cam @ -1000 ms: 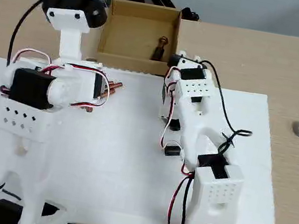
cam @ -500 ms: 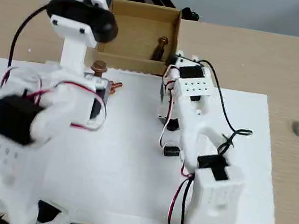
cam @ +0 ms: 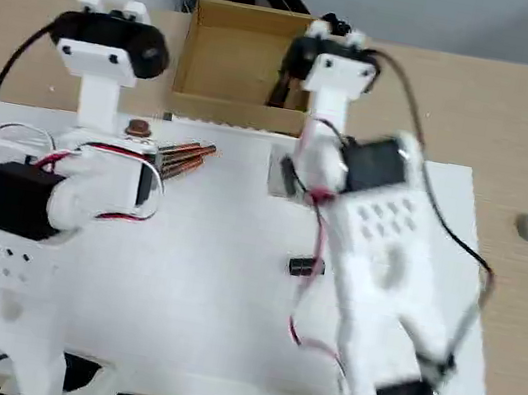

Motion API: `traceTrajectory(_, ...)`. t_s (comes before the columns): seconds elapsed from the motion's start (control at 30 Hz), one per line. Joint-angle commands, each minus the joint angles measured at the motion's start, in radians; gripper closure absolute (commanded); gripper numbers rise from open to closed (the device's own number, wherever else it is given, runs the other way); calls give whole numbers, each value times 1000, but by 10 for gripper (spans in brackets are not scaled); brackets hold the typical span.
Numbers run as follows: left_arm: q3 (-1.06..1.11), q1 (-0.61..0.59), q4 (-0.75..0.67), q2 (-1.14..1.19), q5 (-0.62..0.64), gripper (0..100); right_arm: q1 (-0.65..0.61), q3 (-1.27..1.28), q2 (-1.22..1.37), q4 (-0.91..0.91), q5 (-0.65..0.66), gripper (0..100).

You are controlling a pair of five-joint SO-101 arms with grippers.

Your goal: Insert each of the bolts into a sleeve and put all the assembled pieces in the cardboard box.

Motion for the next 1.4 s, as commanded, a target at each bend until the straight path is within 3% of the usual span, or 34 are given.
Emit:
traceTrajectory(0.0, -5, -11, -11, -34, -3, 994, -5, 44, -217, 4, 52, 981)
traceTrajectory(0.23, -7, 35, -94, -31, -3, 994, -1, 382, -587, -62, 68, 981)
traceTrajectory(0.63, -5, 209, -448, -32, -3, 994, -5, 1102, -1142, -576, 259, 995)
traceTrajectory(0.73, -7, 224, -526, -34, 11, 994, -5, 1166, -1144, -642, 249, 995)
traceTrajectory(0.93, -8, 229, -749, -34, 209, 994, -5, 1238, -1144, -908, 233, 995)
traceTrajectory(1.03, -8, 253, -845, -34, 219, 994, -5, 1275, -1153, -1006, 233, 995)
traceTrajectory(1.23, -31, 373, -835, -35, 213, 994, -2, 1306, -1167, -1109, 232, 994)
traceTrajectory(1.37, -38, 428, -806, -35, 121, 994, -1, 1310, -1274, -1084, 235, 994)
